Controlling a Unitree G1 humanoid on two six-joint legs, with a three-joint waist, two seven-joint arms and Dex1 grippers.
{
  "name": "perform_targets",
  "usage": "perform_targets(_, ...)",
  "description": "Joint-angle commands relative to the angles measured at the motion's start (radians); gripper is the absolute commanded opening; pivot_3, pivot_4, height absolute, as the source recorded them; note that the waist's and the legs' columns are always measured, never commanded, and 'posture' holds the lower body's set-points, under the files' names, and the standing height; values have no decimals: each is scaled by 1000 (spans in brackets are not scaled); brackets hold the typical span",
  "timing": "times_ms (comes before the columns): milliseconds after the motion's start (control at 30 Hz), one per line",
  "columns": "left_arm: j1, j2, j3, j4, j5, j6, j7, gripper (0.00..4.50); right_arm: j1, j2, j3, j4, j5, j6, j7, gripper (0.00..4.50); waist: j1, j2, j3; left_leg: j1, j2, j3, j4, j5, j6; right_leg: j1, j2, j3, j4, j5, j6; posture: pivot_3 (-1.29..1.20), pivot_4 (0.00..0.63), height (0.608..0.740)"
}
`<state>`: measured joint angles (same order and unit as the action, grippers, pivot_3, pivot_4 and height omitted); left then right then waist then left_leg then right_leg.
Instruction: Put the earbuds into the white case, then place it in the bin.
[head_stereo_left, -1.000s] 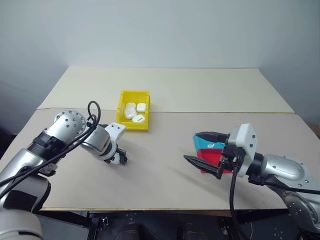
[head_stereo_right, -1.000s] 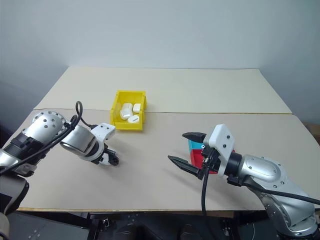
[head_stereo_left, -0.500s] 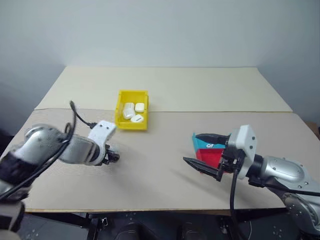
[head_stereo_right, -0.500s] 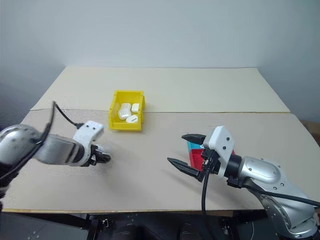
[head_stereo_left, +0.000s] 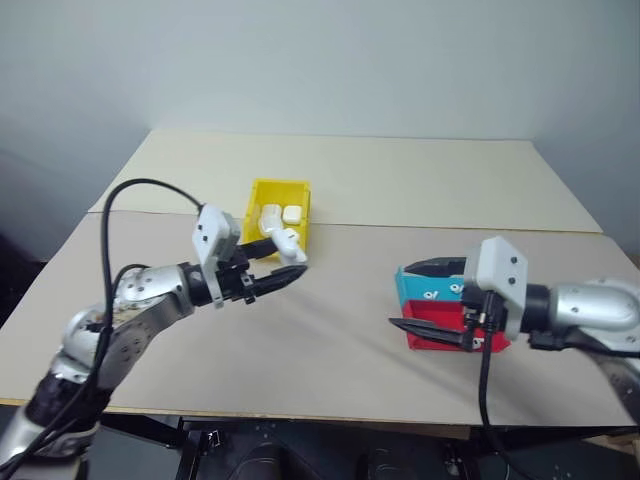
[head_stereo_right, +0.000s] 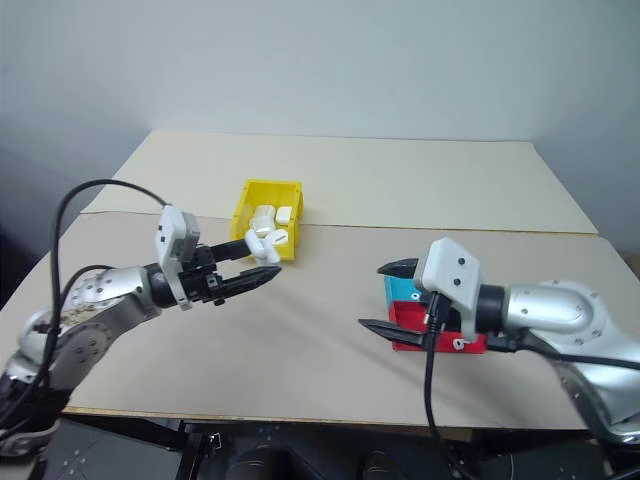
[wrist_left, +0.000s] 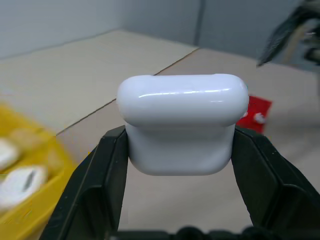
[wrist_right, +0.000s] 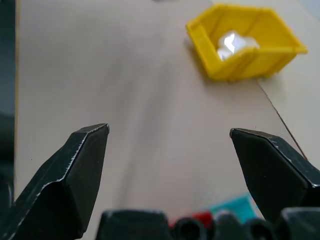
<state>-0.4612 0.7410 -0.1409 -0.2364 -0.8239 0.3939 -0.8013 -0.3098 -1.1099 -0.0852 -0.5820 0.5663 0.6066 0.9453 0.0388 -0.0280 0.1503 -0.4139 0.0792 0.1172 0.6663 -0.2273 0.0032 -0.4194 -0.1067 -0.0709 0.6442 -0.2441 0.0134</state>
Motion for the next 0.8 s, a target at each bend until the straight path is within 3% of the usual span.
perform_targets(33, -75, -85, -9, 102, 49, -115, -227, 2783, -98, -116, 117, 96, -150, -45, 125, 4500, -5, 0, 0, 0, 0, 0, 1, 0, 0, -1, 0, 0, 1, 0, 0, 0, 150, 740)
perform_targets(167, -108, -180, 3, 172, 93, -204, -359, 2783, -123, -195, 247, 222, -358, -208, 222, 4500, -12, 0, 0, -1, 1, 0, 1, 0, 0, -2, 1, 0, 0, 0, 0, 0, 150, 740)
perform_targets(267, -104, -230, 11, 176, 127, -243, -384, 2783, -123, -201, 294, 311, -448, -300, 275, 3929, -20, 0, 0, -2, 1, 2, 5, 1, -1, -2, 0, 1, 1, -1, 1, 0, 150, 740)
perform_targets(367, -83, -245, 21, 152, 132, -239, -401, 2783, -121, -181, 323, 375, -511, -368, 296, 2955, -25, 0, 0, -3, 1, 2, 8, 1, -1, -1, 0, 1, 1, -1, 2, 0, 150, 740)
perform_targets(800, -1, -268, 46, 34, 149, -195, -360, 2783, -142, -80, 374, 573, -638, -534, 396, 2955, -27, 1, 0, -2, 2, 1, 8, 0, -1, -1, 1, 1, 2, -1, 2, 0, 150, 740)
